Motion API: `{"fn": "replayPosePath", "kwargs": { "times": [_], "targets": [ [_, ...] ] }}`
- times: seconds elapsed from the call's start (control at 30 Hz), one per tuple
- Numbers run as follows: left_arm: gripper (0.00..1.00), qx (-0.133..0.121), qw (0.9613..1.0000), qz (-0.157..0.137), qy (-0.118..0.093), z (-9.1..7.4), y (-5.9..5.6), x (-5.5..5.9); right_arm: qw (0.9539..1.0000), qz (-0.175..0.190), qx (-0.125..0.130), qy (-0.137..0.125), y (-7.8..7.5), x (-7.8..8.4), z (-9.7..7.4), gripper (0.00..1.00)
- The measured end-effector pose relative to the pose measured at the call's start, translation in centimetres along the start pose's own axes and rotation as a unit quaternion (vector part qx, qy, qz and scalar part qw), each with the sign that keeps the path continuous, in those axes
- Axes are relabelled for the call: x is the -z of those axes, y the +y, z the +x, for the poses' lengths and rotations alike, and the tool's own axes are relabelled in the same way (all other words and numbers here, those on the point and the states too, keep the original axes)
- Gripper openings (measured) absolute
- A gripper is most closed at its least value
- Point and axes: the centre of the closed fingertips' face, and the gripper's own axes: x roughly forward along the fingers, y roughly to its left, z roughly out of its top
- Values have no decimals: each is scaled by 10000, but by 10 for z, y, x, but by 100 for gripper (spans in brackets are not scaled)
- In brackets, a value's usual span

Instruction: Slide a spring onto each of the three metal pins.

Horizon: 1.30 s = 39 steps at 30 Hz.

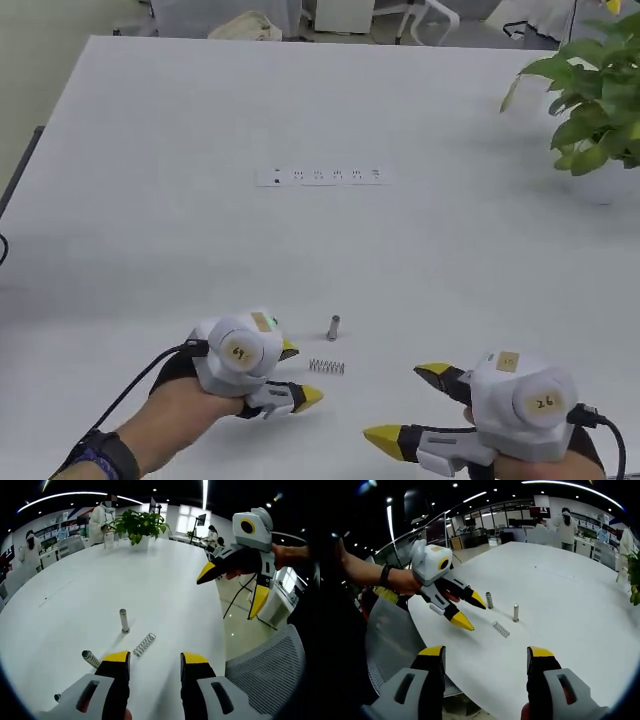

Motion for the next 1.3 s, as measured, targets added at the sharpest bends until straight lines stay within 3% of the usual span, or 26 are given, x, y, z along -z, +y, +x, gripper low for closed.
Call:
{"fn": "replayPosePath", "kwargs": {
  "times": [0.23, 0.47, 0.8, 1.3],
  "targets": [
    [32, 25, 10000, -72, 36, 12, 5, 1, 10000, 12, -5, 53, -1, 2, 0, 64],
    [30, 43, 9993, -371, -74, 26, 9, -2, 10000, 43, 21, 73, -4, 3, -1, 64],
    [26, 23, 9985, -540, 18, 44, 14, 6, 9999, 124, 71, 90, -9, 5, -2, 63],
    [22, 69, 9981, -584, 191, 50, 15, 16, 9997, 180, 103, 126, -14, 6, -1, 62]
  ]
}}
